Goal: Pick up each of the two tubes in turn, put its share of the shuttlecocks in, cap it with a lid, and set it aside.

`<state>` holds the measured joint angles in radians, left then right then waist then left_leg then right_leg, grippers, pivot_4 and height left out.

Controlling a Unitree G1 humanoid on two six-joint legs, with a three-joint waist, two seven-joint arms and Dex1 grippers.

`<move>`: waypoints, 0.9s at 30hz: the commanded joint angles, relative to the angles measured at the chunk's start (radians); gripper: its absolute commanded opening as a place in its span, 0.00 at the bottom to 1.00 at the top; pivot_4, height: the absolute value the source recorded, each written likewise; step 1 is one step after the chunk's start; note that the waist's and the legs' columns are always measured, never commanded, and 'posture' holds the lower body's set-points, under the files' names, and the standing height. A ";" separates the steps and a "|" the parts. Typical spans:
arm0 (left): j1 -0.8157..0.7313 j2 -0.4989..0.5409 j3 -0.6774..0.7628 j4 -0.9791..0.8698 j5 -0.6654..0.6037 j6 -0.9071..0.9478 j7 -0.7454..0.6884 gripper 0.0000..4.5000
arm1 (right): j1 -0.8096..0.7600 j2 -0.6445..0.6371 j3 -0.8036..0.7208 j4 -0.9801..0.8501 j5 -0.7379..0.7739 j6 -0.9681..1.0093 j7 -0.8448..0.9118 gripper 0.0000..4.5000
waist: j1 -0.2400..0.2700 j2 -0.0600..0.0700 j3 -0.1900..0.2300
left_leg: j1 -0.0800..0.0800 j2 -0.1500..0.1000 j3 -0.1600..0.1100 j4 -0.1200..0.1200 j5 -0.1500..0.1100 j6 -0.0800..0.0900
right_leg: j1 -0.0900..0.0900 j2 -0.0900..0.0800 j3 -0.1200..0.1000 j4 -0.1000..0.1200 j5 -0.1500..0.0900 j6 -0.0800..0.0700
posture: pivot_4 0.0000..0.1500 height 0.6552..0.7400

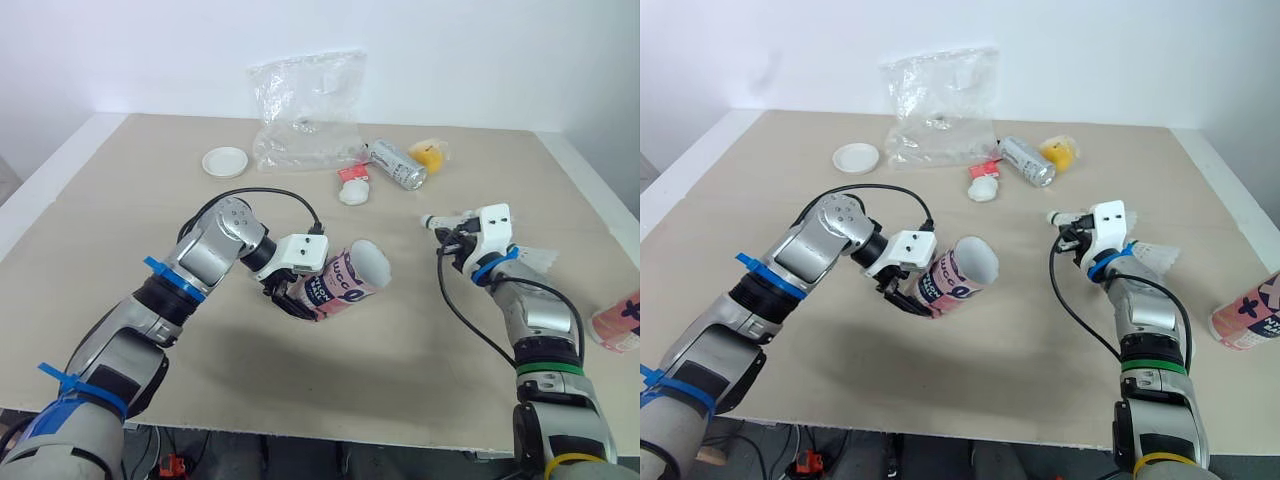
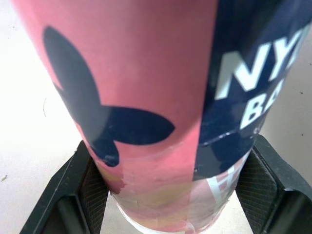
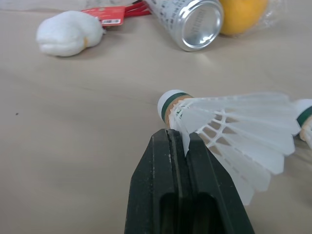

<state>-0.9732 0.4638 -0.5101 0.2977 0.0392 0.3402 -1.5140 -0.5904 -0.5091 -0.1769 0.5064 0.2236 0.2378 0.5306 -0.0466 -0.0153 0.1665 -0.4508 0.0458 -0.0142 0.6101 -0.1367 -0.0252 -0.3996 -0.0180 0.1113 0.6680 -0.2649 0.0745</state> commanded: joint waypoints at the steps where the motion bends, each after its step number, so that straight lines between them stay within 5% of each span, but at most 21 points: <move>1: -0.033 -0.007 0.007 0.057 0.028 -0.029 0.040 0.72 | 0.032 -0.051 0.015 -0.133 -0.021 -0.040 0.047 0.00 | 0.001 0.000 0.000 | 0.000 0.000 0.000 0.000 0.000 0.000 | 0.000 0.000 0.000 0.000 0.000 0.001 | 1.00 1.00; 13: -0.050 -0.013 0.003 0.117 0.021 -0.035 0.024 0.72 | 0.203 -0.379 0.007 -0.706 0.073 -0.270 0.492 0.00 | 0.000 0.003 0.000 | 0.000 0.000 0.000 0.002 0.001 0.001 | 0.000 0.001 0.001 0.000 0.000 0.003 | 1.00 1.00; 27: -0.041 -0.017 -0.004 0.107 0.022 0.000 0.025 0.72 | 0.142 -0.438 0.078 -0.778 0.093 -0.365 0.661 0.00 | -0.001 0.002 0.000 | -0.001 0.001 0.001 0.007 0.001 0.001 | 0.001 0.000 0.001 0.000 0.000 -0.003 | 1.00 1.00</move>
<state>-1.0194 0.4419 -0.5058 0.4181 0.0414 0.3257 -1.4908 -0.4316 -0.9436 -0.1020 -0.2481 0.3106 -0.1046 1.1775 -0.0472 -0.0129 0.1669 -0.4514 0.0466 -0.0134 0.6168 -0.1359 -0.0241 -0.3987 -0.0177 0.1121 0.6680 -0.2650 0.0717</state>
